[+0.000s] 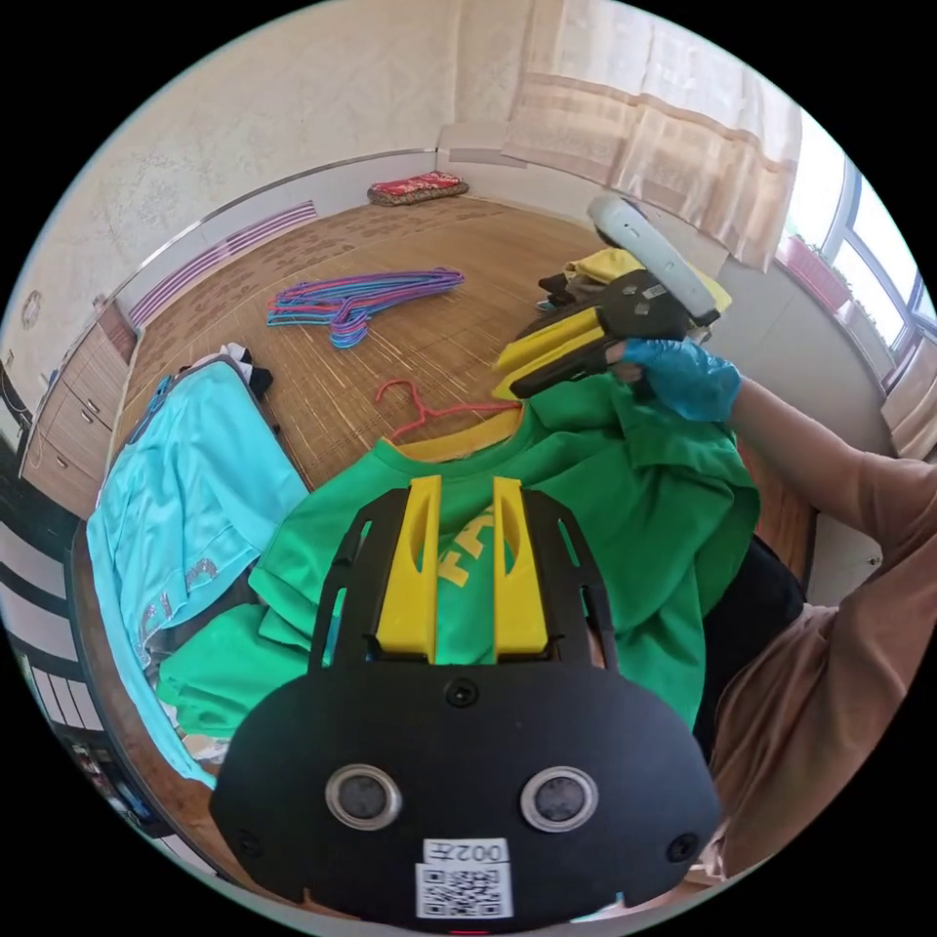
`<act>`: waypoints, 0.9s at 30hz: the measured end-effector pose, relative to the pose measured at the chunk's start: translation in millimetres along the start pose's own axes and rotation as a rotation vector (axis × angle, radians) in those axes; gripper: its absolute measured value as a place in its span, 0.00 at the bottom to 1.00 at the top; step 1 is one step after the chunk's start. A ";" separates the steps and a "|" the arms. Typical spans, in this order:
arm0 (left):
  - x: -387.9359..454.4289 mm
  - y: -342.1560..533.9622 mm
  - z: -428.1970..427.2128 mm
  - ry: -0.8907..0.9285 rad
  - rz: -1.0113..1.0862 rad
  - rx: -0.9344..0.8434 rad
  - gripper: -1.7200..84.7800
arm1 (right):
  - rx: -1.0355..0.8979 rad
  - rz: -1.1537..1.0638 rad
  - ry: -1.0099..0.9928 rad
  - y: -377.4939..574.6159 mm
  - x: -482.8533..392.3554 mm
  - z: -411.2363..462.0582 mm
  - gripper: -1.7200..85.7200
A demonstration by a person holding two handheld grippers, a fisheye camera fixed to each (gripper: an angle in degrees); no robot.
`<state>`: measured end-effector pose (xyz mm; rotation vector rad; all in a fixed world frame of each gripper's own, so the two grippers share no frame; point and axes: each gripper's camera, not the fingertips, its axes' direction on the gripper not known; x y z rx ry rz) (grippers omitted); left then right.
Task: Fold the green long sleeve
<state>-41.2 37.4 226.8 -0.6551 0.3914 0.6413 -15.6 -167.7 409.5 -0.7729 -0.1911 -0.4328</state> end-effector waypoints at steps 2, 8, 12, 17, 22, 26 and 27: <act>-2.9 -6.8 9.3 0.013 -0.013 -0.005 0.07 | -0.058 0.005 0.023 -15.9 5.2 21.0 0.12; -12.5 -24.7 32.8 0.021 -0.061 -0.011 0.07 | -0.104 0.005 0.006 -44.7 15.7 52.2 0.08; -15.9 -37.0 45.0 -0.003 -0.084 0.004 0.07 | -0.096 -0.019 0.004 -51.3 15.3 53.6 0.04; -18.8 -51.3 55.5 -0.047 -0.106 0.015 0.09 | -0.017 -0.065 0.070 -48.8 5.9 37.6 0.02; -14.5 -60.6 52.8 -0.158 -0.085 0.051 0.12 | 0.131 -0.109 0.076 -37.0 -7.1 -2.5 0.02; -6.4 -60.8 43.0 -0.176 -0.066 0.084 0.12 | 0.220 -0.167 0.100 -22.7 -23.1 -30.2 0.02; -2.1 -59.3 39.7 -0.185 -0.058 0.091 0.12 | 0.242 -0.187 0.109 -17.3 -28.8 -38.1 0.02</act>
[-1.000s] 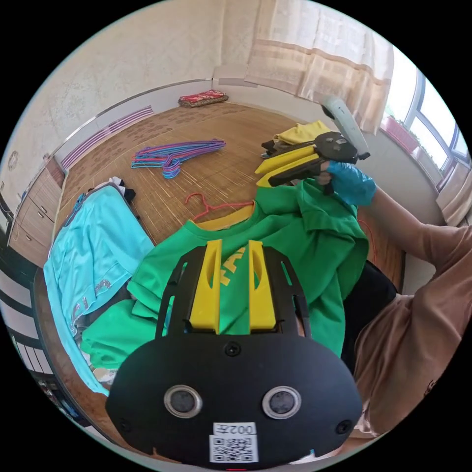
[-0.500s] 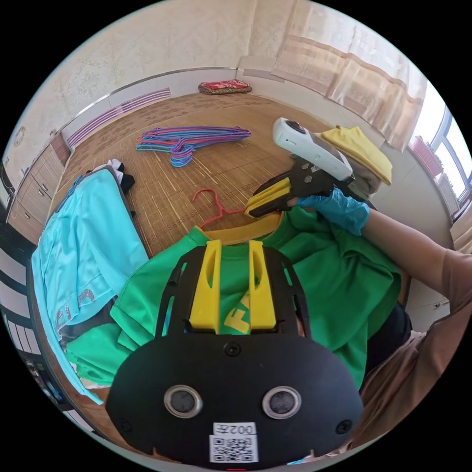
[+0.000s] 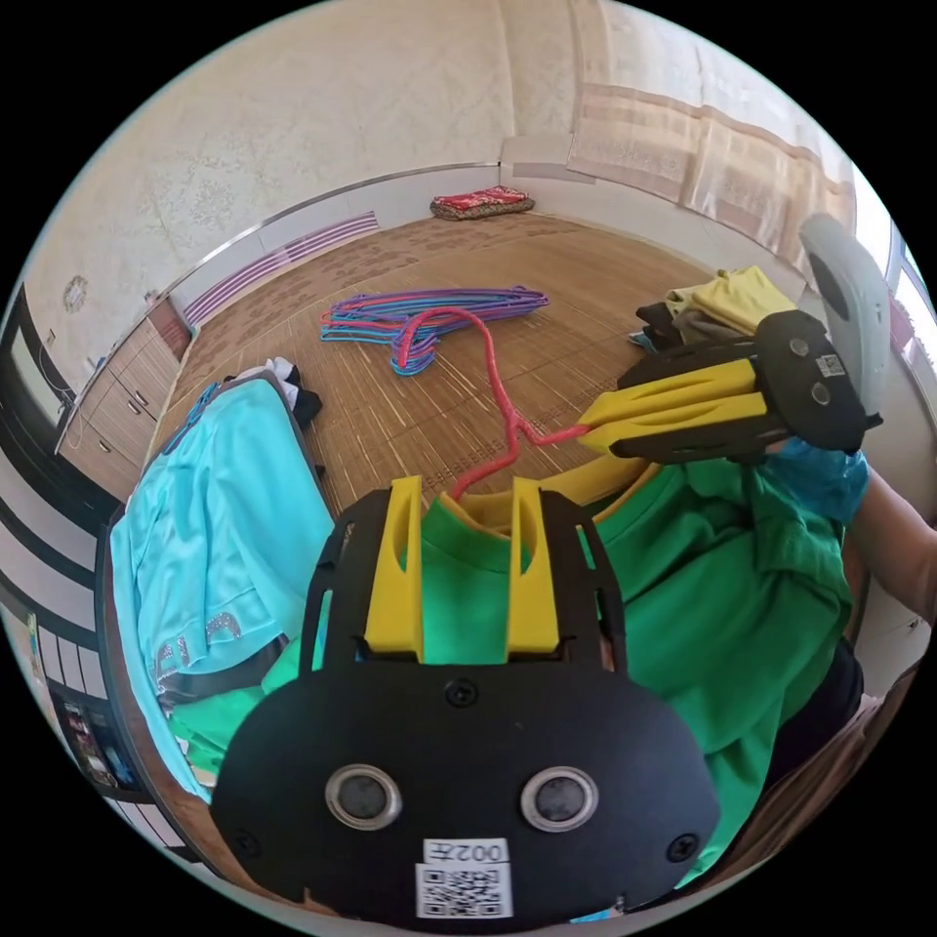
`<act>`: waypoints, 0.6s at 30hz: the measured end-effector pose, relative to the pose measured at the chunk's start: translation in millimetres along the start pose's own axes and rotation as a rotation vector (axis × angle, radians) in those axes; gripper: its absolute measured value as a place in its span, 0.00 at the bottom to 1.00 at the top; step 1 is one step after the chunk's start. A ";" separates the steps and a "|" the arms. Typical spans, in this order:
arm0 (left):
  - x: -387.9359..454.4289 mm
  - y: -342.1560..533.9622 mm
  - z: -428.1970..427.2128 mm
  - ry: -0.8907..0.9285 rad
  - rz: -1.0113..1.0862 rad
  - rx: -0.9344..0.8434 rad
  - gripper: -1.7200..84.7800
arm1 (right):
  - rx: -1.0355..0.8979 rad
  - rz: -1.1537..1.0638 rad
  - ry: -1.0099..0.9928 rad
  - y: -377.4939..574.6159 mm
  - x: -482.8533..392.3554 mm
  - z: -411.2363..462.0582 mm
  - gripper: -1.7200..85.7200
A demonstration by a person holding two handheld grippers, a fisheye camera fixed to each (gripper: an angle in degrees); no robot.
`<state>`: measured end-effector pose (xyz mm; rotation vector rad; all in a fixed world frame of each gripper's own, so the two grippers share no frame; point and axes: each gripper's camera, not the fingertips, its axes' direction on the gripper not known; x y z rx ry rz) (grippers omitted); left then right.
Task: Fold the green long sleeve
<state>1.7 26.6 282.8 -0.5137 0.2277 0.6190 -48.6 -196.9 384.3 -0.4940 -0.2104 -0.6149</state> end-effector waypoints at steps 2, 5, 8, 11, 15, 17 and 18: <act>6.1 3.7 -7.9 -0.030 0.009 0.011 0.11 | 0.027 -0.024 0.005 4.4 -8.2 -12.4 0.02; 14.8 14.4 -27.0 -0.054 0.004 0.051 0.10 | 0.072 -0.054 0.005 13.4 -21.2 -31.6 0.02; 24.4 29.7 -45.3 -0.046 0.007 0.080 0.10 | 0.085 -0.078 -0.040 21.6 -30.5 -46.9 0.04; 33.8 46.4 -60.3 -0.024 0.032 0.092 0.11 | 0.081 -0.089 -0.134 30.6 -35.4 -58.2 0.05; 46.0 59.3 -70.2 0.022 0.071 0.068 0.12 | 0.009 -0.043 -0.159 47.7 -38.4 -53.8 0.08; 53.3 62.5 -70.7 -0.003 0.082 0.069 0.11 | -0.003 -0.009 -0.135 57.9 -40.6 -48.9 0.08; 56.3 64.3 -71.4 -0.004 0.084 0.072 0.11 | 0.008 0.014 -0.127 64.5 -41.2 -48.0 0.09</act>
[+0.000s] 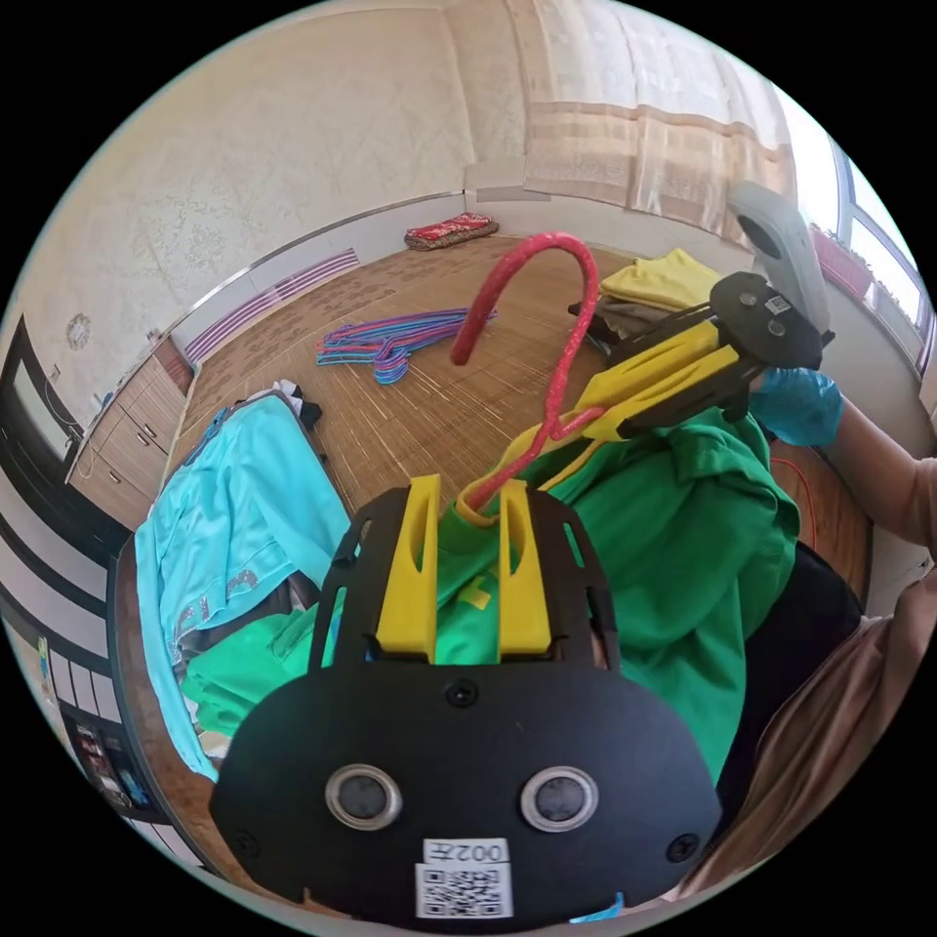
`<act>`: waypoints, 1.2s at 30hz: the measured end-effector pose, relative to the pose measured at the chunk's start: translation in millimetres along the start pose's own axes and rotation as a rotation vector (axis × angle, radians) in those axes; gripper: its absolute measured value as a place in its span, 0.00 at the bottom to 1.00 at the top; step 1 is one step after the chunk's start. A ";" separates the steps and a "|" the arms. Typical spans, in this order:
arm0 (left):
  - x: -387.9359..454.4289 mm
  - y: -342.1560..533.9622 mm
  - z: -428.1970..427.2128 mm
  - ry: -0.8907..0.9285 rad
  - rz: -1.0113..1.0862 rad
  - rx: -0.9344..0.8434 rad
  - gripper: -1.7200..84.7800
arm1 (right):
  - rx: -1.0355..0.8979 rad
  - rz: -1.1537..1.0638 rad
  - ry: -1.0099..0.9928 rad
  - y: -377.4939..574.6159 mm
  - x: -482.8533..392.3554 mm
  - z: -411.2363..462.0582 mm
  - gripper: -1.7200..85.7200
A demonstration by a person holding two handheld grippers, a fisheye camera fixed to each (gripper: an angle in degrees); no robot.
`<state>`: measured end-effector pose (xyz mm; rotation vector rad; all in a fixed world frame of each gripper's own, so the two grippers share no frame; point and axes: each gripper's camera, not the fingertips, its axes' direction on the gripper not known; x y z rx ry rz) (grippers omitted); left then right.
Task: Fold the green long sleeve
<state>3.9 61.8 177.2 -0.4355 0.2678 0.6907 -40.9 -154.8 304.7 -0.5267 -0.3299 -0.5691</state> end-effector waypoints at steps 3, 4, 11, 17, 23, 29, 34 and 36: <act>2.0 3.0 -3.4 0.018 -0.021 -0.002 0.10 | 0.023 0.060 -0.033 12.3 2.8 0.0 0.10; 2.6 3.6 -5.3 0.024 -0.029 -0.009 0.10 | 0.034 0.081 -0.048 16.2 3.4 -1.3 0.10; 8.0 5.7 -45.0 0.108 -0.005 0.088 0.11 | 0.049 0.113 -0.003 30.5 -5.5 -4.4 0.11; 13.3 -3.7 -64.6 0.022 0.023 0.115 0.11 | 0.072 0.156 0.012 45.3 -13.9 -8.0 0.11; 31.3 -14.3 -74.9 -0.009 0.041 0.168 0.07 | 0.080 0.171 0.040 59.7 -26.8 -13.1 0.12; 48.9 -22.7 -79.9 -0.040 0.034 0.148 0.05 | 0.079 0.200 0.062 70.1 -34.5 -16.8 0.12; 60.0 -22.6 -86.0 -0.097 0.027 0.140 0.06 | 0.080 0.271 0.136 86.8 -36.5 -22.6 0.15; 63.2 -22.0 -87.7 -0.118 0.023 0.138 0.06 | 0.075 0.287 0.155 94.2 -36.1 -24.9 0.15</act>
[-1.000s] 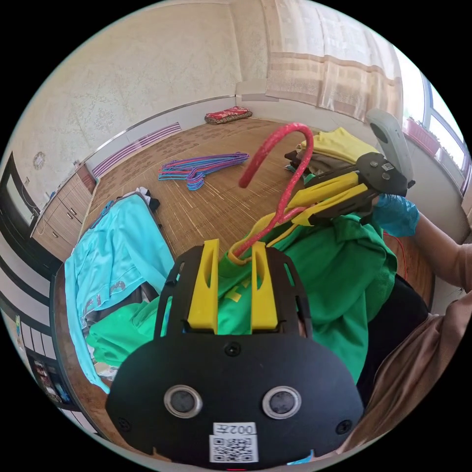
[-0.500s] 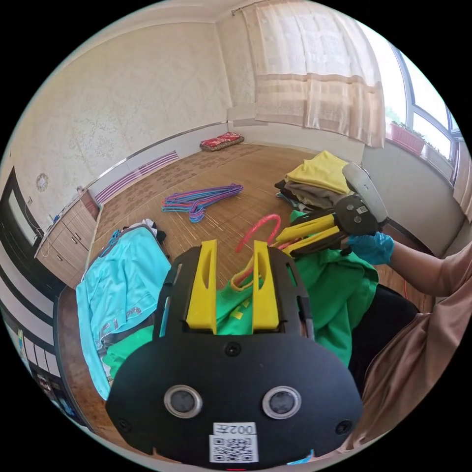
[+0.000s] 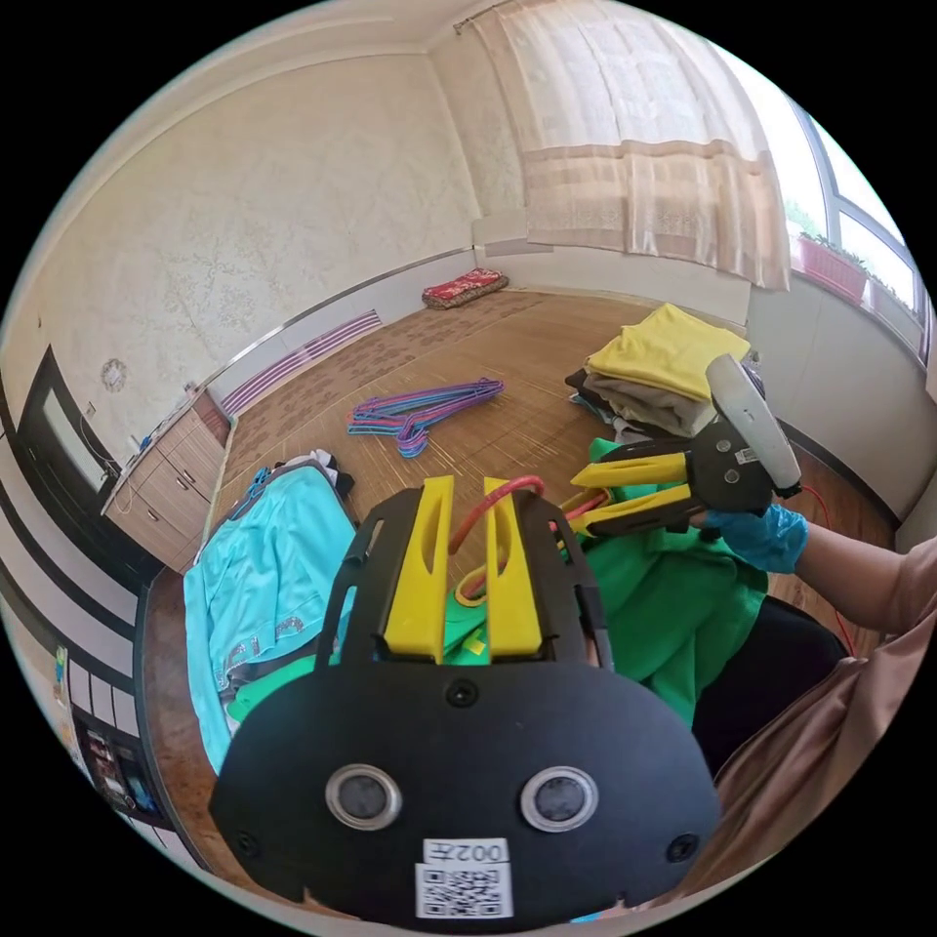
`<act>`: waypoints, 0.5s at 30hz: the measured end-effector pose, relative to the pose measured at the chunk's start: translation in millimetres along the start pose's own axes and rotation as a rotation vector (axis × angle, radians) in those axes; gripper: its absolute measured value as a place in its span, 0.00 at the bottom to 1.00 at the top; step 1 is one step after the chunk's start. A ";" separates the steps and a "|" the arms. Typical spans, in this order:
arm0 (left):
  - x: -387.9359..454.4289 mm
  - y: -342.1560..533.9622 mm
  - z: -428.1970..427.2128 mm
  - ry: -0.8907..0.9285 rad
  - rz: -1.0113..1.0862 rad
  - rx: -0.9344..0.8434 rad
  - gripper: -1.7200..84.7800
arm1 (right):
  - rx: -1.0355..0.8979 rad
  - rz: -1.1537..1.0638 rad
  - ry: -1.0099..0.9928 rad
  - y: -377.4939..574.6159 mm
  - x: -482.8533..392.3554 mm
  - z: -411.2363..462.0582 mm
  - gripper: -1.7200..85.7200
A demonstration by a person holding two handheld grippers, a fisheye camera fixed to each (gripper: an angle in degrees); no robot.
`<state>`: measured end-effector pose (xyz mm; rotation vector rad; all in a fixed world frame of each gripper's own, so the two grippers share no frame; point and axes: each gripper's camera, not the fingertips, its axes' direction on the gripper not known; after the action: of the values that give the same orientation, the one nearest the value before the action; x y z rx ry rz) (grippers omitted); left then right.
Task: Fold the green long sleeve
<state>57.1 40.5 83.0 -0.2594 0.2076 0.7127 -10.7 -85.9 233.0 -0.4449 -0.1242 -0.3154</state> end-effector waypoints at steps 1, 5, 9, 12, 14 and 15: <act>2.4 0.2 -1.4 -0.013 0.004 -0.001 0.07 | -0.006 0.007 0.010 4.1 1.8 -1.8 0.16; 7.4 1.1 -5.9 -0.051 0.001 -0.007 0.07 | -0.048 0.029 0.096 15.8 6.7 -5.1 0.16; 6.3 5.3 -12.8 -0.080 -0.034 -0.004 0.07 | -0.054 0.054 0.156 29.5 11.3 -10.4 0.15; 2.8 10.5 -18.6 -0.092 -0.063 0.003 0.07 | -0.038 0.081 0.162 38.7 15.3 -16.4 0.15; 0.6 13.2 -21.2 -0.097 -0.075 0.001 0.06 | -0.031 0.097 0.159 43.4 17.7 -19.7 0.14; -0.5 14.6 -23.0 -0.101 -0.079 0.001 0.06 | -0.023 0.107 0.148 46.2 19.0 -22.2 0.13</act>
<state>44.7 43.8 58.9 -0.2289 0.1005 0.6456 23.4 -61.4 198.1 -0.4480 0.0476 -0.2443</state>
